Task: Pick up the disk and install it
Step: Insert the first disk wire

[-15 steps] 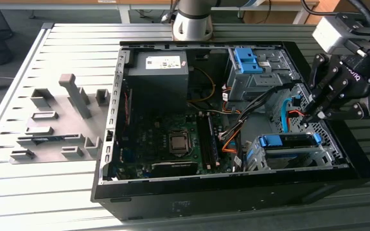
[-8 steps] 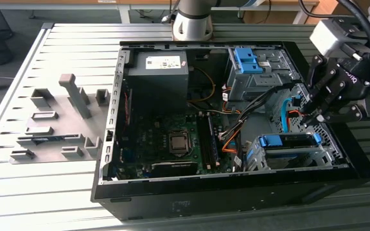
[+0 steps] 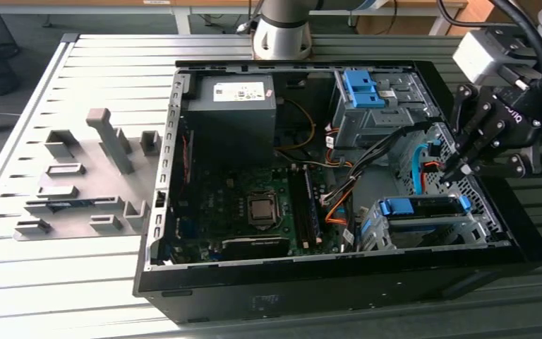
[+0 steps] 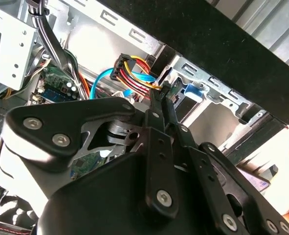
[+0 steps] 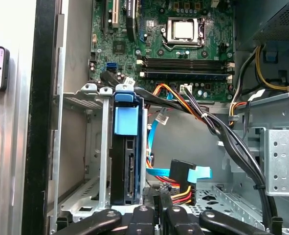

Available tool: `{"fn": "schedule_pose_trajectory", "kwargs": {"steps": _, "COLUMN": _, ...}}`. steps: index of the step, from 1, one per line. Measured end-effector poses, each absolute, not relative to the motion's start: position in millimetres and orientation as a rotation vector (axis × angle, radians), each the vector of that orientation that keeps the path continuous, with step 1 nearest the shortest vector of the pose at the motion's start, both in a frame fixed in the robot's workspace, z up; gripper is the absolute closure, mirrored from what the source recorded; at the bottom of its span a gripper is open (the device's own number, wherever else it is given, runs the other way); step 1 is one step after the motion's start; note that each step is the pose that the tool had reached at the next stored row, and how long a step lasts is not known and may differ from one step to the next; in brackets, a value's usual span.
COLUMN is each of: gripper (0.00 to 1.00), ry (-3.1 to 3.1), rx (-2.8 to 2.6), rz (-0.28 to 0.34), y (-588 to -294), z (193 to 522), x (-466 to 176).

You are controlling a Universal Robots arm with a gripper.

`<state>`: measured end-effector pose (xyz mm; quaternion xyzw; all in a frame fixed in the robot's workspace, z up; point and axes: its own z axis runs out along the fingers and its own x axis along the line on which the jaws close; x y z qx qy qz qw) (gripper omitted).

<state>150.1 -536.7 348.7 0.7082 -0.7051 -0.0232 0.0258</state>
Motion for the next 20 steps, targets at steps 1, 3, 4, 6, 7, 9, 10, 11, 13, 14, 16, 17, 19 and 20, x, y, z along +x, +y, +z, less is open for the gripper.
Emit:
{"fn": "schedule_pose_trajectory", "kwargs": {"steps": 1, "gripper": 0.84, "ry": -2.181, "rx": 2.190, "rz": -0.071, "y": -537, "z": 349, "x": 148}}
{"fn": "schedule_pose_trajectory", "kwargs": {"steps": 3, "gripper": 0.84, "ry": -2.185, "rx": 2.194, "rz": -0.069, "y": -537, "z": 349, "x": 143}}
{"fn": "schedule_pose_trajectory", "kwargs": {"steps": 4, "gripper": 0.84, "ry": -2.187, "rx": 2.197, "rz": -0.066, "y": -537, "z": 348, "x": 141}}
{"fn": "schedule_pose_trajectory", "kwargs": {"steps": 6, "gripper": 0.84, "ry": -2.187, "rx": 2.202, "rz": -0.059, "y": -539, "z": 348, "x": 139}}
{"fn": "schedule_pose_trajectory", "kwargs": {"steps": 7, "gripper": 0.84, "ry": -2.187, "rx": 2.205, "rz": -0.056, "y": -540, "z": 348, "x": 138}}
{"fn": "schedule_pose_trajectory", "kwargs": {"steps": 9, "gripper": 0.84, "ry": -2.189, "rx": 2.211, "rz": -0.048, "y": -542, "z": 347, "x": 138}}
{"fn": "schedule_pose_trajectory", "kwargs": {"steps": 10, "gripper": 0.84, "ry": -2.190, "rx": 2.214, "rz": -0.044, "y": -544, "z": 346, "x": 137}}
{"fn": "schedule_pose_trajectory", "kwargs": {"steps": 11, "gripper": 0.84, "ry": -2.191, "rx": 2.218, "rz": -0.040, "y": -544, "z": 346, "x": 137}}
{"fn": "schedule_pose_trajectory", "kwargs": {"steps": 13, "gripper": 0.84, "ry": -2.193, "rx": 2.223, "rz": -0.035, "y": -545, "z": 345, "x": 135}}
{"fn": "schedule_pose_trajectory", "kwargs": {"steps": 14, "gripper": 0.84, "ry": -2.195, "rx": 2.225, "rz": -0.030, "y": -545, "z": 345, "x": 132}}
{"fn": "schedule_pose_trajectory", "kwargs": {"steps": 16, "gripper": 0.84, "ry": -2.198, "rx": 2.228, "rz": -0.025, "y": -545, "z": 344, "x": 128}}
{"fn": "schedule_pose_trajectory", "kwargs": {"steps": 17, "gripper": 0.84, "ry": -2.198, "rx": 2.228, "rz": -0.024, "y": -545, "z": 344, "x": 127}}
{"fn": "schedule_pose_trajectory", "kwargs": {"steps": 19, "gripper": 0.84, "ry": -2.198, "rx": 2.228, "rz": -0.024, "y": -547, "z": 343, "x": 127}}
{"fn": "schedule_pose_trajectory", "kwargs": {"steps": 20, "gripper": 0.84, "ry": -2.198, "rx": 2.228, "rz": -0.024, "y": -549, "z": 343, "x": 127}}
